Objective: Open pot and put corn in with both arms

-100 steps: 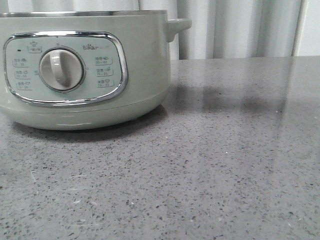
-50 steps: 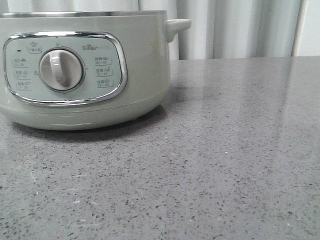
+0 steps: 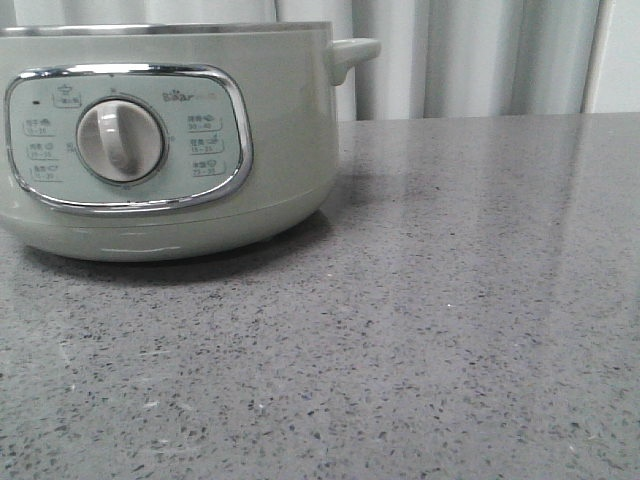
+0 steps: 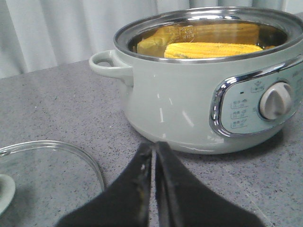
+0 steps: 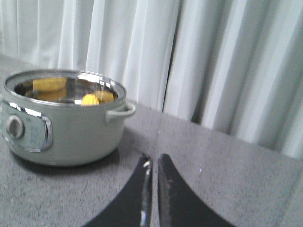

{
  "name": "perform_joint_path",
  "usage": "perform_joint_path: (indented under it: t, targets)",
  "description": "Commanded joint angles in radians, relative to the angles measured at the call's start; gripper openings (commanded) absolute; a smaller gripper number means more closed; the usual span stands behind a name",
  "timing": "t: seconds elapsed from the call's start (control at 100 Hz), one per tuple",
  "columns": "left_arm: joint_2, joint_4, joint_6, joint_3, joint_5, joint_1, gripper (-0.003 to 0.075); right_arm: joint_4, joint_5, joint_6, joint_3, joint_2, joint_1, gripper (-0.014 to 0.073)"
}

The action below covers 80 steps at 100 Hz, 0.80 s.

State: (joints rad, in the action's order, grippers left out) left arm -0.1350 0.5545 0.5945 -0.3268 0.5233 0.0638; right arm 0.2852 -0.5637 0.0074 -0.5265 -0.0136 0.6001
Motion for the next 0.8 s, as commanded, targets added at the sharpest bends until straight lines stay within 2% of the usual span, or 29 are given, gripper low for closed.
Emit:
perform_joint_path:
  t: [0.0, 0.48, 0.67, 0.79]
  targets:
    - [-0.011, 0.027, -0.004, -0.027, -0.067, 0.008, -0.0018, 0.029, 0.101, 0.001, -0.021, -0.006, -0.002, -0.0050]
    - [-0.013, 0.022, -0.001, -0.020, -0.068, 0.006, -0.0018, 0.025, 0.087, 0.001, -0.017, -0.005, -0.002, -0.0050]
    - [0.001, -0.377, 0.011, 0.075, -0.364, 0.006, -0.0018, 0.025, 0.087, 0.001, -0.017, -0.005, -0.002, -0.0050]
    - [0.031, -0.300, 0.011, 0.162, -0.531, 0.008, -0.0018, 0.025, 0.087, 0.001, -0.017, -0.005, -0.002, -0.0050]
